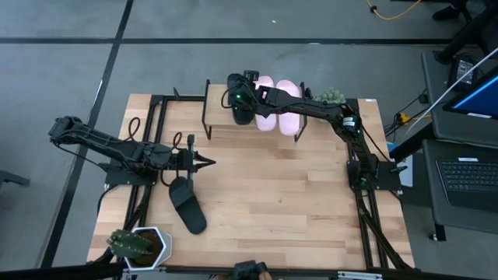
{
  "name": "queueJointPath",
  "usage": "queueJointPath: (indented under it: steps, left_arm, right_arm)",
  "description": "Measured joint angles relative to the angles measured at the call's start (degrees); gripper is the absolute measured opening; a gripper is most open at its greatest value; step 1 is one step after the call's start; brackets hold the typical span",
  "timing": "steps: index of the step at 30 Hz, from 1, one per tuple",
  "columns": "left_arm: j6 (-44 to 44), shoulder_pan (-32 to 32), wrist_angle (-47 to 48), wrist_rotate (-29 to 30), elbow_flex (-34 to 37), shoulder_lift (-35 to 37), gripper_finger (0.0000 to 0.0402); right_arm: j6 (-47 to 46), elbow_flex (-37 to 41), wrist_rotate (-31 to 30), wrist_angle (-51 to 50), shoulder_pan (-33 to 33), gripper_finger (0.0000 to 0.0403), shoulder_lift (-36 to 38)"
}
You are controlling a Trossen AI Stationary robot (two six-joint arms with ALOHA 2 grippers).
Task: Pick and place slides into the shelf
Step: Put the right black slide on the shelf, then put the black slide on the shelf
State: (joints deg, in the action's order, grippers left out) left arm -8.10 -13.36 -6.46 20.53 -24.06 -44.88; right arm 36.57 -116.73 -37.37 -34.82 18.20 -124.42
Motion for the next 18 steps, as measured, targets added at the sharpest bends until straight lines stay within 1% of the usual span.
queueJointPath:
  steps: [4,10,18]
  left_arm:
    - [0.02,0.01,0.0,0.0,-0.01,-0.01,0.0]
    - [0.04,0.0,0.04,0.0,-0.01,-0.01,0.0]
    - [0.04,-0.05,0.46,0.0,-0.02,0.0,0.0]
  right_arm:
    - [1.23,-0.12,-0.01,0.13,-0.24,0.0094,0.13]
    - [0.89,-3.82,-0.03,-1.67,-1.37,0.0114,0.33]
    - [-1.99,-10.16,-0.42,-11.29,-3.04,0.0116,0.33]
